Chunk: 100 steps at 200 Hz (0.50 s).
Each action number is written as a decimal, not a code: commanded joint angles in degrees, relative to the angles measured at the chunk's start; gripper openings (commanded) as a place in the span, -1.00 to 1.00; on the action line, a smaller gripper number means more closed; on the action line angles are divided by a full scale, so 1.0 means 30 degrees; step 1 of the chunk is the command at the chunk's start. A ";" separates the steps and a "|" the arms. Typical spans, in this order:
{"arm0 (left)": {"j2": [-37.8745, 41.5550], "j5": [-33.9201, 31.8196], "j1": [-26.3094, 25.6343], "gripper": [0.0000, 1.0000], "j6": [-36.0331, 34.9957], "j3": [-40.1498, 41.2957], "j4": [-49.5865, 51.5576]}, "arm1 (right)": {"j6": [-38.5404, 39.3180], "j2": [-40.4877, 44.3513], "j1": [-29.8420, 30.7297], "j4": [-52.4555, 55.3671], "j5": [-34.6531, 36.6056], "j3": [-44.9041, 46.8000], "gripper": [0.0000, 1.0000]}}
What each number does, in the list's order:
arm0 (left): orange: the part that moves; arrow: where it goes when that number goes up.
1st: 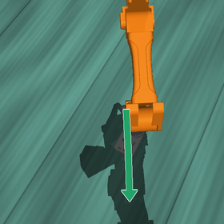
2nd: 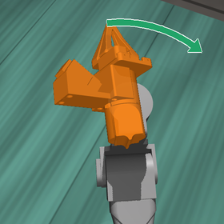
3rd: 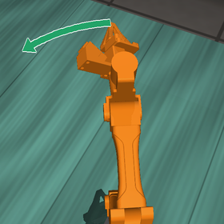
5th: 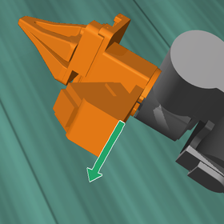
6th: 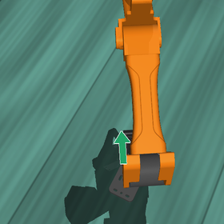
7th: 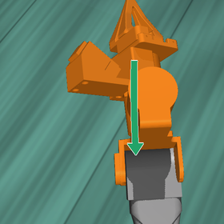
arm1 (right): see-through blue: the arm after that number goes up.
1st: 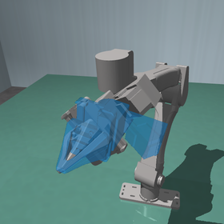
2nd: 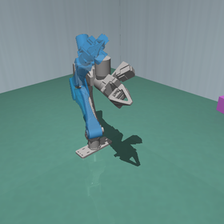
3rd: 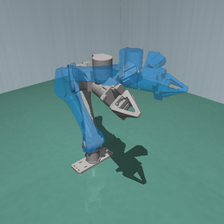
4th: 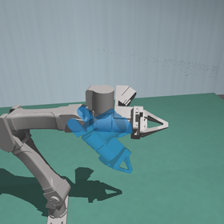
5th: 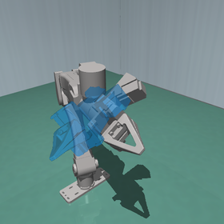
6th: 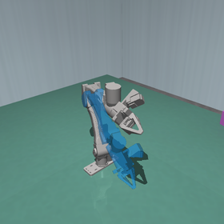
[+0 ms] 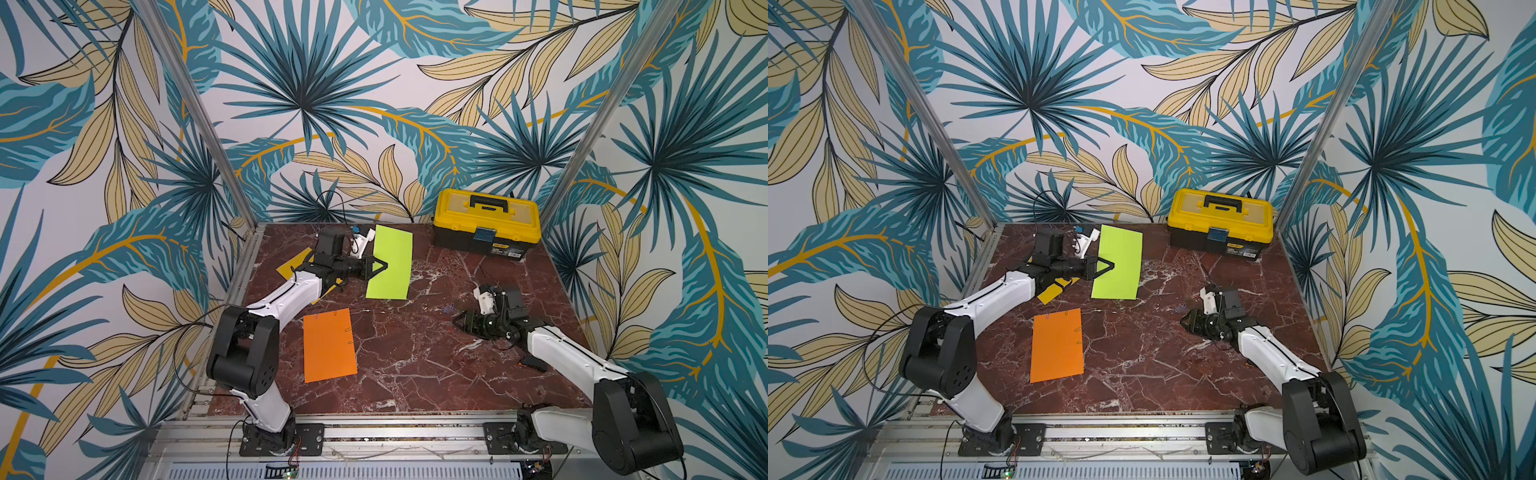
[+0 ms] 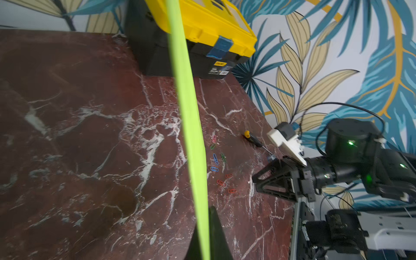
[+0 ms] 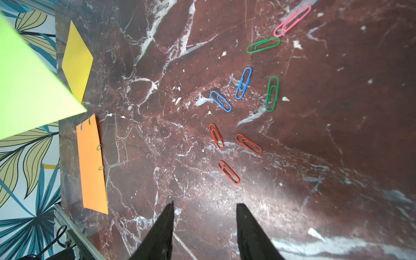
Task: Unclip the paperclips from the documents
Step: Place the document at the center of the board.
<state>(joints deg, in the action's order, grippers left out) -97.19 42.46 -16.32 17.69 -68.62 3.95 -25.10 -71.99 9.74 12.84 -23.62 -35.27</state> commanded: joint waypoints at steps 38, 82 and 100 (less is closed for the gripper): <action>-0.1937 -0.3871 0.1891 -1.00 0.3017 -0.0725 -0.1022 | 0.0281 0.1211 -0.0022 0.1301 -0.0913 -0.0255 -0.01; -0.4072 -0.4667 0.3212 -1.00 0.4273 -0.1918 -0.1022 | 0.0399 0.1378 -0.0004 0.1767 -0.1369 -0.0906 -0.01; -0.5046 -0.4839 0.3854 -1.00 0.4962 -0.2359 -0.1022 | 0.0421 0.1466 -0.0022 0.1953 -0.1458 -0.1131 -0.01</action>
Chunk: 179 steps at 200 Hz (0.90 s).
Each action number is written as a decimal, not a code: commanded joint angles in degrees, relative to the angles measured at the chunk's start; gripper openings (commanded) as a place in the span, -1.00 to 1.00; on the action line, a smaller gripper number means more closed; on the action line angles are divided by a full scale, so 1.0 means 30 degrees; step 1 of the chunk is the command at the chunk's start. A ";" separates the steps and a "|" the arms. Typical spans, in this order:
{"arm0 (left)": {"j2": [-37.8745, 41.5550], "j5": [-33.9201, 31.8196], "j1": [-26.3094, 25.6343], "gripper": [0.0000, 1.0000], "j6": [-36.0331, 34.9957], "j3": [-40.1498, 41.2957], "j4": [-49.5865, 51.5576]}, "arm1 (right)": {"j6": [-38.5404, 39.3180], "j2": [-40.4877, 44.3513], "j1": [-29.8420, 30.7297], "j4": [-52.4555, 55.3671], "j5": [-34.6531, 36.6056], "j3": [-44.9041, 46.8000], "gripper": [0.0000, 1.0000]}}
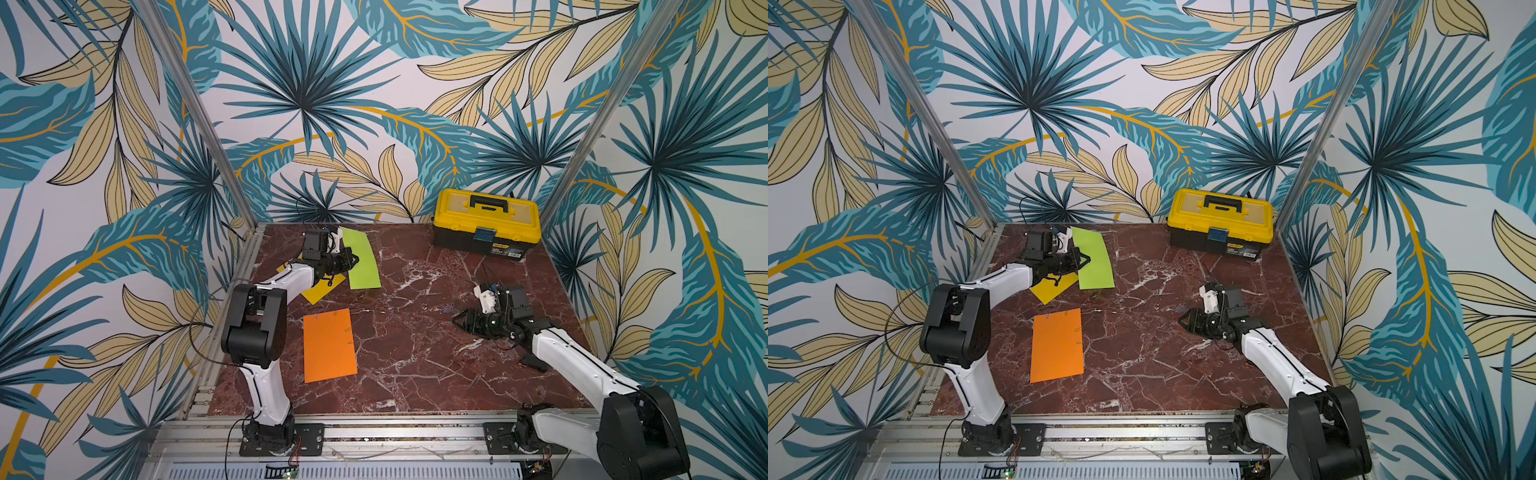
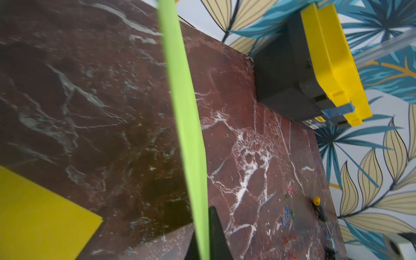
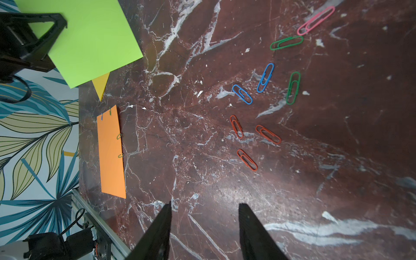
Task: Unclip the paperclips from the documents
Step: Place the document at the center of the board.
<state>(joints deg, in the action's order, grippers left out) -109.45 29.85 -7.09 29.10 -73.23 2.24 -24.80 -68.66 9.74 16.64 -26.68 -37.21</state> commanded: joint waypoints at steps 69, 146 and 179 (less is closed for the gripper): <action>-0.3678 -0.1019 0.2086 -1.00 0.1904 -0.1971 0.0550 | 0.0209 0.0563 -0.0012 0.0809 -0.0715 -0.0604 0.00; -0.3391 -0.4107 0.2100 0.20 0.0951 -0.2221 0.3706 | -0.0027 0.0359 0.0006 0.0165 -0.0951 -0.0340 0.00; -0.2437 -0.5564 0.2016 0.41 0.0558 -0.2090 0.4891 | 0.0003 0.0273 0.0006 0.0063 -0.0959 -0.0283 0.00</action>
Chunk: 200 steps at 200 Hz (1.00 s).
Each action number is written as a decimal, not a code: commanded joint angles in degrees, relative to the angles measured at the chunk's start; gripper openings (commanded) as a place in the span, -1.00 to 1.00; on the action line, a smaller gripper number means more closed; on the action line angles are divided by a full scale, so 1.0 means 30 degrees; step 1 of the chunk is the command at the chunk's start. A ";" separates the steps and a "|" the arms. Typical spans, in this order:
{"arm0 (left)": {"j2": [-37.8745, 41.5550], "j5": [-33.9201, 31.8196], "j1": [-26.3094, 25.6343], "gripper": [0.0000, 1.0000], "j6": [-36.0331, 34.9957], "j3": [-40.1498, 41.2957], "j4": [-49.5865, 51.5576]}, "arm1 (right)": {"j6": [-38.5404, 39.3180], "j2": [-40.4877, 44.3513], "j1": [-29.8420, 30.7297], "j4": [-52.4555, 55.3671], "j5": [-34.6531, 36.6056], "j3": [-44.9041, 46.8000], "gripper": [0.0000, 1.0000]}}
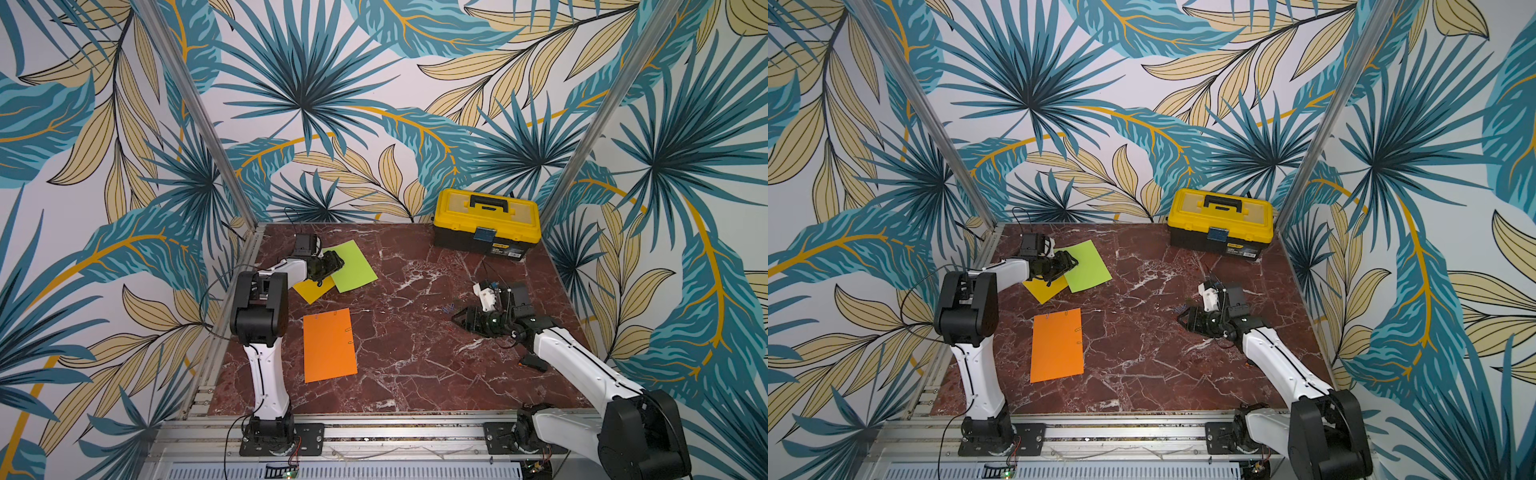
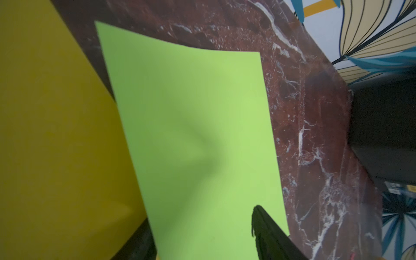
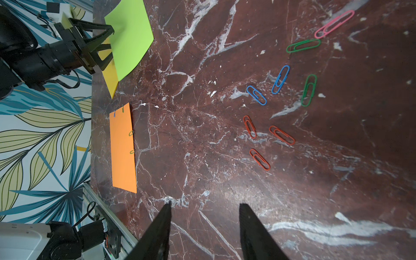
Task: Unclip the paperclips from the documents
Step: Place the document at the center of the board.
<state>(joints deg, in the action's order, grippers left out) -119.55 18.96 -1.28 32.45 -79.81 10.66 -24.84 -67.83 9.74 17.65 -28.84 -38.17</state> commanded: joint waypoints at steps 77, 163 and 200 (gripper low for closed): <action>0.4224 -0.3647 -0.1756 0.53 -0.2015 0.1038 0.3132 | 0.0003 -0.0154 0.0006 -0.0652 -0.0413 0.0186 0.00; 1.3366 -0.8166 -0.4178 0.51 0.0038 0.9466 0.5509 | 0.0532 -0.0721 0.0006 -0.1145 -0.0946 0.0481 0.01; 1.5546 -0.9426 -0.4560 0.56 0.1816 1.1663 0.7613 | 0.0363 -0.1345 0.0006 -0.1532 -0.1409 0.0361 0.02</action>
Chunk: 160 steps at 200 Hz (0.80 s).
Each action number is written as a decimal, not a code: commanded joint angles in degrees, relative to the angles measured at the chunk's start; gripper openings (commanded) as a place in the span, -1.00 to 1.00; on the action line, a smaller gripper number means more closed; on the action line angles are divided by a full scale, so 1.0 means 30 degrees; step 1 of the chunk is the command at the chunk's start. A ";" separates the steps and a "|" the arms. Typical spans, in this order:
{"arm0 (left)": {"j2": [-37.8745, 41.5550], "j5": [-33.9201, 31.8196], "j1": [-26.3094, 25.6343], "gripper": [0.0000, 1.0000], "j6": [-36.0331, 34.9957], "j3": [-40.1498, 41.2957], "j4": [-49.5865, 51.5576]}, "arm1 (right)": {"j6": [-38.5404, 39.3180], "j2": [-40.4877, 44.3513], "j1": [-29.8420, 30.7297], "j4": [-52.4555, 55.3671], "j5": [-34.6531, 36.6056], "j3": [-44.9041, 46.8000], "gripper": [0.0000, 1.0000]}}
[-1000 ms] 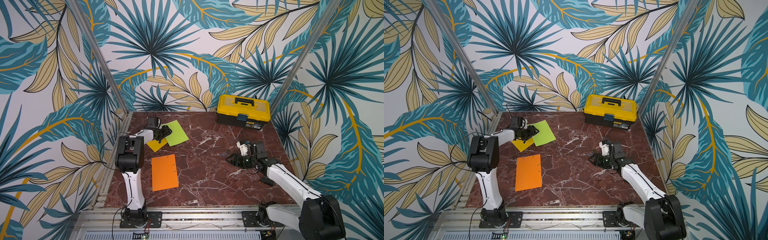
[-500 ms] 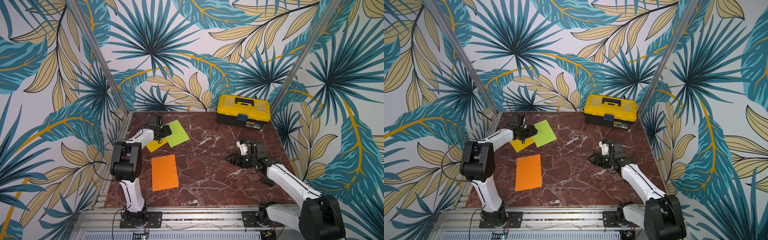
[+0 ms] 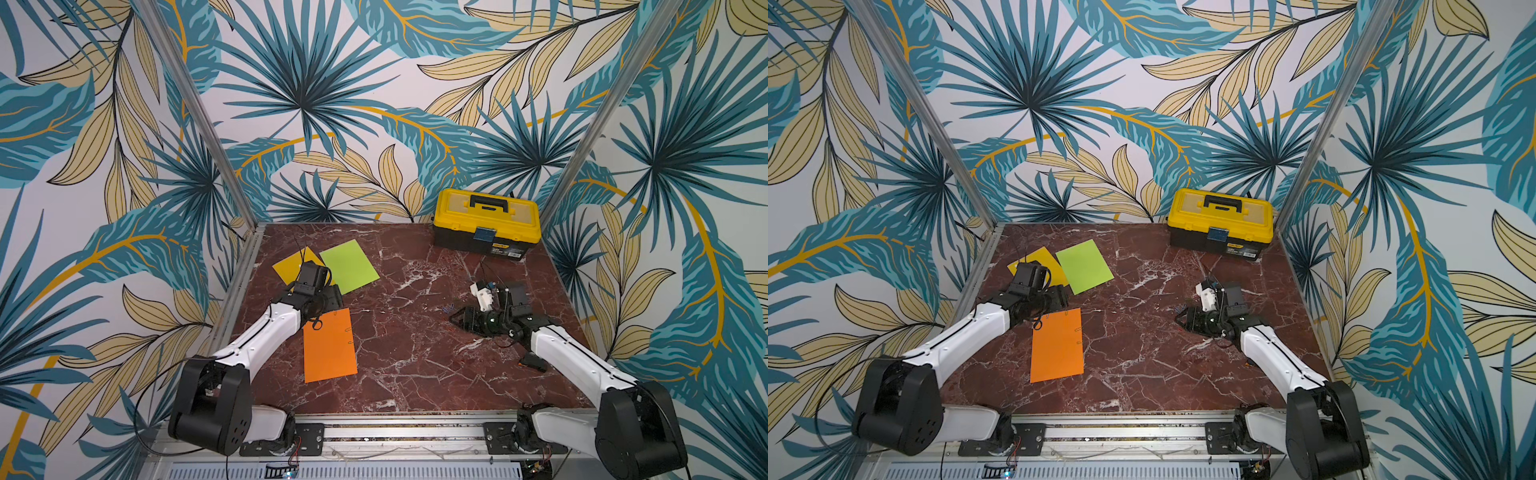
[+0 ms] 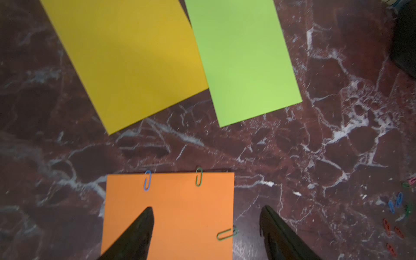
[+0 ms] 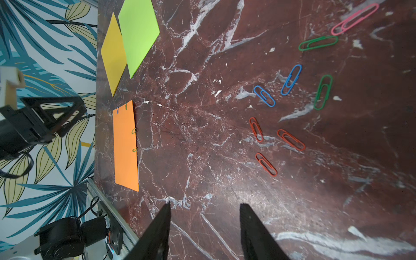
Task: Unclip the paperclips from the documents
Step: Place the document at the center of the board, then move the document to the center of the board.
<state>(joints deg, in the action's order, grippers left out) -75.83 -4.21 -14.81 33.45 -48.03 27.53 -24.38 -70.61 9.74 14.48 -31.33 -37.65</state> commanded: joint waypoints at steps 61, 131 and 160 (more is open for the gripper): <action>-0.0592 -0.1669 0.0265 0.79 0.2607 0.1730 0.2191 | 0.0319 -0.0155 0.0006 -0.1134 -0.0762 0.0362 0.06; -0.1570 0.0172 0.0952 0.79 0.2371 0.2617 0.1038 | 0.0511 0.0597 0.0006 -0.0847 -0.0638 0.0654 0.09; -0.2168 0.1565 0.0548 0.75 0.2029 0.2596 0.0902 | 0.0422 0.0452 0.0006 -0.1031 -0.0674 0.0655 0.09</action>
<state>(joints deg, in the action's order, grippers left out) -80.90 -2.87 -12.34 40.47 -40.69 31.44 -23.75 -69.65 9.74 11.84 -32.84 -36.99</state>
